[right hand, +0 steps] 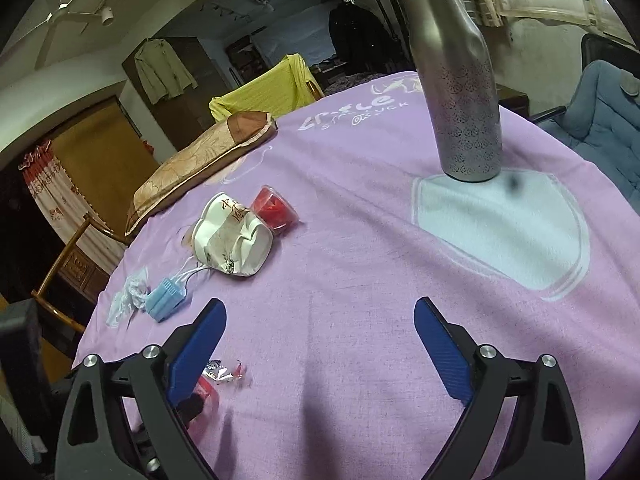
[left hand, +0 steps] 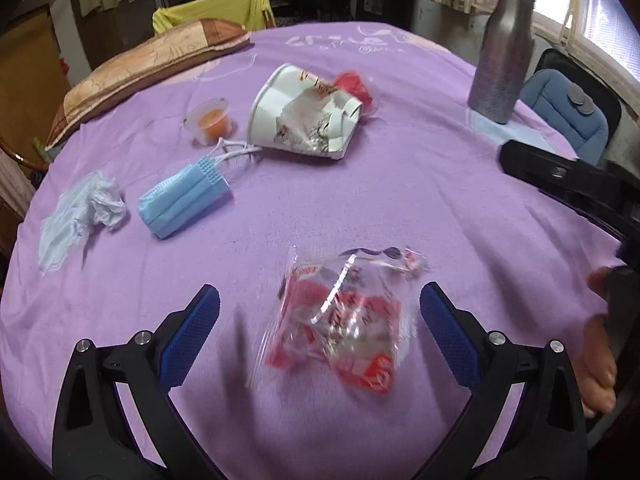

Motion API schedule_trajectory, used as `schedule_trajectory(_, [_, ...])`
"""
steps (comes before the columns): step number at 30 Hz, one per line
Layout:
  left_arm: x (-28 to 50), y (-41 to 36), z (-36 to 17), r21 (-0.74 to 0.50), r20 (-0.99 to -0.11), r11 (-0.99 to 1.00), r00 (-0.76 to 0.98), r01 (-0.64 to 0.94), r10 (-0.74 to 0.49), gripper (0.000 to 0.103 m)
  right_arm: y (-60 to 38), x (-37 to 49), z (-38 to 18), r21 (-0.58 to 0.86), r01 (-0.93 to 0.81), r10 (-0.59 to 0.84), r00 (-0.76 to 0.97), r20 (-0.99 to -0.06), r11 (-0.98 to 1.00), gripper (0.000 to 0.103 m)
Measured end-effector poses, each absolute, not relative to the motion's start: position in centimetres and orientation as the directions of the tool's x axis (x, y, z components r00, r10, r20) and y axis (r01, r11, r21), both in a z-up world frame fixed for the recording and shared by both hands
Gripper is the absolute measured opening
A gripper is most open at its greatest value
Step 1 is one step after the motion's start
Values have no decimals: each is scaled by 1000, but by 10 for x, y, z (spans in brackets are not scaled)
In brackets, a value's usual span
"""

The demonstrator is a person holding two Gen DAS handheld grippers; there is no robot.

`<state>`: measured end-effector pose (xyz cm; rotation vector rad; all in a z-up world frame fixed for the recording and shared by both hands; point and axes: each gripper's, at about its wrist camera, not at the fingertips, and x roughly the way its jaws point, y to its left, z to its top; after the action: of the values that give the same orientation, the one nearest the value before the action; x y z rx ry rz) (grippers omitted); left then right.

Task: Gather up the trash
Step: 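Move left tool to the clear snack bag while right tool approaches the white paper cup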

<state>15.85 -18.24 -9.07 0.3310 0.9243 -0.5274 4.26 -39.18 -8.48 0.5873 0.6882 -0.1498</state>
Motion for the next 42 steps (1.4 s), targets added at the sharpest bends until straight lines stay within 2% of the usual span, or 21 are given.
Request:
schedule_trajectory(4, [174,-166,-100,52,-852,857,470,513,-230,97,-391,45,-86,466,303,82,762,-643,831,96])
schedule_trajectory(9, [183,-113,-86,121,-816,912,563,391,-133,97,-397,43,-88,493,307,96,767,-635,814,96])
schedule_trajectory(14, [192,-64,-76,65,-809,951,574,302,-127,96,-396,46,-88,486,311,95,759,-644,817,96])
schedule_trajectory(18, [193,-65,-84,6,-820,942,541,336,-188,96,-393,48,-87,460,318,77,750,-657,829,96])
schedule_trajectory(22, [192,-75,-98,24,-841,940,515,340,-165,96,-388,51,-87,419,326,53,734,-677,847,96])
schedule_trajectory(24, [198,-71,-104,-18,-862,941,471,338,-186,96,-384,53,-86,396,325,40,728,-685,859,96])
schedule_trajectory(30, [193,-76,-107,28,-861,936,485,351,-156,97,-368,60,-82,305,305,-2,711,-703,902,96])
schedule_trajectory(42, [192,-74,-107,23,-861,934,483,357,-163,97,-327,141,-64,230,93,116,651,-750,969,96])
